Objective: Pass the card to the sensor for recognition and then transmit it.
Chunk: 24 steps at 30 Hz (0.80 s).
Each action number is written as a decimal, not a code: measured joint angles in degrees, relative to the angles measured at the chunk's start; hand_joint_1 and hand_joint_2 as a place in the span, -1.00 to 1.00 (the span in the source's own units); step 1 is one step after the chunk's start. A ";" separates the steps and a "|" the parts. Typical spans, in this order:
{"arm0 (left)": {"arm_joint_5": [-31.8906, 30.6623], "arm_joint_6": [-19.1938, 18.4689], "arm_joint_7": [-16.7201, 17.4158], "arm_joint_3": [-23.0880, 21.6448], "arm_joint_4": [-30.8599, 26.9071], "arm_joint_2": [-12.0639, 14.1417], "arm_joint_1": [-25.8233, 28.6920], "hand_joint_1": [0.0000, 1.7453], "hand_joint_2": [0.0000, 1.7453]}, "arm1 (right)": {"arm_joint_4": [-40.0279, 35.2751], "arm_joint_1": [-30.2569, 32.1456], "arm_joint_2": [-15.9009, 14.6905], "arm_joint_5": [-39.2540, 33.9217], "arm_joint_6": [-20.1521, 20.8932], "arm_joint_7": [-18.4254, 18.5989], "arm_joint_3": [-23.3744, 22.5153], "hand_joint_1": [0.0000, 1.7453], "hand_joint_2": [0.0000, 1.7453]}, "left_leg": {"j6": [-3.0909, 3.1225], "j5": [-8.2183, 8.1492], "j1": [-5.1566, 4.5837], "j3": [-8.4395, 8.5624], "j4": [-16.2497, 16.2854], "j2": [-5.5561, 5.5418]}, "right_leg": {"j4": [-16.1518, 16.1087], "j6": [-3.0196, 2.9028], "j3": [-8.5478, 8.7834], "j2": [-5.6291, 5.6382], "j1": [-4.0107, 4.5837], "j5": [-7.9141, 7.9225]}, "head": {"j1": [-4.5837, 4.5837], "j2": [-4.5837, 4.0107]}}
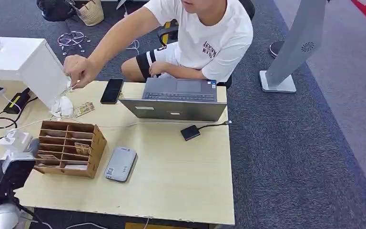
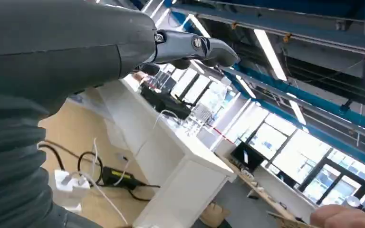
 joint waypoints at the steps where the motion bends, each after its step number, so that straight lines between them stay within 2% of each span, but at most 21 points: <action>1: -1.83 0.44 0.79 -0.52 0.84 1.07 -0.75 -1.00 1.00 | 0.04 -0.09 0.00 0.11 0.17 0.24 0.38 -1.00 1.00 | 0.00 0.00 0.00 0.00 0.00 0.00 | 0.00 0.00 0.00 0.00 0.00 0.00 | 0.00 0.00; 12: -18.90 4.35 8.62 -6.03 8.68 10.34 -8.41 -1.00 1.00 | 0.24 -1.01 -0.28 2.19 1.36 1.99 4.91 -1.00 1.00 | -0.01 0.01 0.05 0.01 0.00 0.06 | 0.00 -0.06 -0.01 0.04 0.11 0.04 | 0.02 0.00; 24: -36.67 8.11 16.30 -12.10 15.94 17.32 -14.00 -1.00 1.00 | 0.28 -2.01 -0.50 3.48 2.71 3.91 8.57 -1.00 1.00 | -0.05 0.03 0.06 0.00 0.00 0.14 | 0.03 -0.14 0.05 0.07 0.13 0.09 | 0.02 0.00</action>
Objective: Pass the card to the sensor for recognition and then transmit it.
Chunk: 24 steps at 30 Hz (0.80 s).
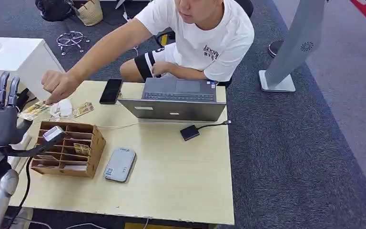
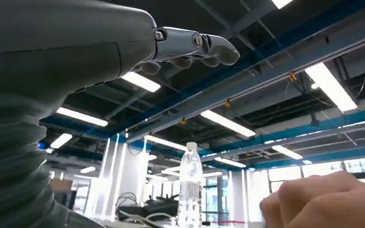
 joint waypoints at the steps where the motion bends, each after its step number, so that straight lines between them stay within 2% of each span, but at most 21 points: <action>1: -1.14 0.20 0.58 -0.42 0.50 0.40 -0.32 -1.00 1.00 | 0.00 0.01 -0.02 0.11 0.00 0.13 0.22 -1.00 1.00 | 0.00 0.00 0.00 0.01 0.00 -0.01 | 0.00 0.00 0.01 -0.01 0.00 0.00 | -0.02 0.00; 5: -3.76 0.81 1.82 -1.32 1.77 1.34 -0.50 -1.00 1.00 | 0.00 -0.01 -0.07 0.57 0.17 0.44 0.66 -1.00 1.00 | 0.00 0.00 0.01 0.00 0.00 0.02 | 0.00 0.00 0.00 0.00 0.00 0.00 | -0.02 0.00; 6: -4.02 0.83 1.91 -1.58 1.90 1.51 -0.51 1.00 1.00 | 0.00 -0.04 -0.09 0.57 0.22 0.55 0.75 -1.00 1.00 | 0.00 0.00 0.01 0.01 0.00 0.01 | 0.00 0.00 0.00 0.01 0.00 0.00 | -0.02 0.00; 24: -3.58 0.46 2.02 -3.87 2.23 2.32 0.03 1.00 1.00 | 0.00 -0.23 -0.13 0.57 0.52 0.72 1.25 -1.00 1.00 | 0.00 0.00 0.01 0.00 0.00 0.00 | 0.00 0.00 0.02 0.00 0.00 0.00 | -0.02 0.00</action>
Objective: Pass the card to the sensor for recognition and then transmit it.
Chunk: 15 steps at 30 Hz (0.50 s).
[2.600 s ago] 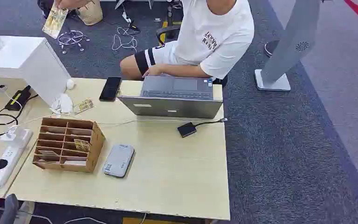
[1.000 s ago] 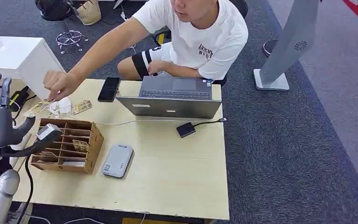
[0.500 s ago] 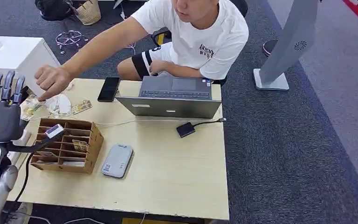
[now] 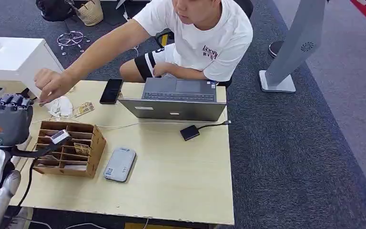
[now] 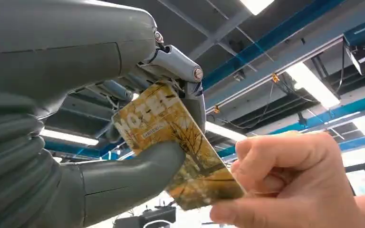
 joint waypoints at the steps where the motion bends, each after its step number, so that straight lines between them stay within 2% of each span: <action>1: 0.00 0.02 0.00 -0.09 -0.04 0.00 0.24 1.00 1.00 | 0.00 0.01 0.00 0.00 0.00 0.02 0.02 -1.00 1.00 | 0.00 0.00 0.00 0.00 0.00 0.00 | 0.00 0.00 0.00 0.01 0.00 0.00 | 0.00 0.00; 6: 0.46 0.15 -0.02 -0.75 -1.84 -0.20 2.37 1.00 1.00 | 0.00 -0.02 0.00 0.00 -0.02 0.09 0.17 -1.00 1.00 | 0.00 0.00 0.00 0.00 0.00 0.00 | -0.01 0.00 -0.01 0.01 0.00 0.00 | 0.00 0.00; 15: 0.66 0.48 -0.57 -2.30 -5.31 -2.41 4.45 1.00 1.00 | 0.00 -0.03 0.00 -0.02 -0.15 0.22 0.20 -1.00 1.00 | 0.00 0.00 -0.01 0.00 0.00 -0.02 | -0.02 0.00 0.01 -0.01 0.00 0.00 | 0.00 0.00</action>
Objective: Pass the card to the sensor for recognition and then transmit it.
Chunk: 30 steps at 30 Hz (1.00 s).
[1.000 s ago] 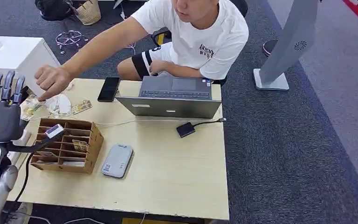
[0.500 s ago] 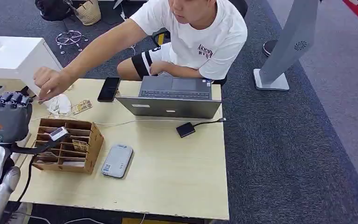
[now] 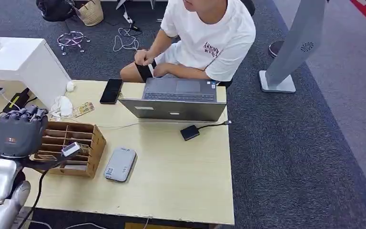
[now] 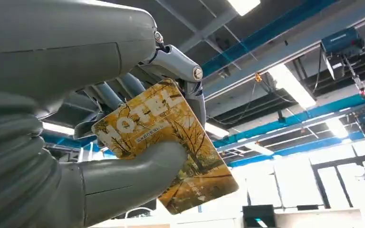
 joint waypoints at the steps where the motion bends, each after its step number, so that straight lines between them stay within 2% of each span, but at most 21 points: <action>1: 0.09 0.04 -0.33 -0.18 -0.20 -0.24 0.00 1.00 1.00 | 0.00 0.01 0.00 -0.11 -0.02 0.02 0.00 -1.00 1.00 | 0.00 0.00 0.00 0.01 0.00 0.00 | 0.00 0.00 -0.04 0.00 0.00 0.00 | 0.00 0.00; 6: -0.75 0.02 -1.66 -4.33 -1.73 -3.22 -0.71 1.00 1.00 | 0.00 -0.02 0.00 -0.15 -0.13 0.20 0.02 -1.00 1.00 | 0.00 0.00 -0.02 0.04 0.01 -0.05 | -0.02 0.00 -0.06 -0.05 0.00 0.00 | 0.02 0.00; 10: -2.06 -0.53 -0.28 -10.67 -2.16 -6.71 -1.53 1.00 1.00 | 0.00 -0.03 0.00 -0.15 -0.35 0.42 0.02 -1.00 1.00 | 0.01 0.00 -0.04 0.04 0.02 -0.02 | -0.02 0.03 0.06 -0.05 -0.03 0.03 | 0.00 0.00; 13: -1.86 -1.71 0.79 -14.55 -2.06 -8.04 -1.77 1.00 1.00 | 0.00 -0.05 0.00 -0.13 -0.35 0.92 0.02 -1.00 1.00 | 0.01 -0.01 -0.04 0.04 0.03 -0.02 | -0.03 0.03 0.05 -0.05 -0.02 0.03 | 0.00 0.00; 21: -0.02 -5.09 1.95 -17.86 0.35 -8.83 -2.56 1.00 1.00 | 0.00 -0.05 0.00 -0.04 -0.33 1.03 0.15 -1.00 1.00 | -0.01 0.00 0.03 0.04 0.03 -0.02 | -0.01 0.02 0.01 -0.04 0.00 0.03 | 0.00 0.00; 25: 1.20 -10.87 2.58 -18.32 2.21 -9.00 -3.05 1.00 1.00 | 0.00 -0.06 0.00 -0.04 -0.22 0.98 0.17 -1.00 1.00 | -0.01 0.01 0.03 0.03 0.02 -0.02 | -0.01 0.01 0.03 -0.04 0.00 0.02 | 0.00 0.00; 30: 1.92 -14.44 2.80 -18.45 5.07 -9.00 -3.18 1.00 1.00 | 0.00 -0.07 0.00 -0.07 -0.20 0.96 0.37 -1.00 1.00 | -0.01 0.00 0.02 0.03 0.02 -0.02 | -0.01 0.01 0.04 -0.02 0.00 0.02 | 0.00 0.00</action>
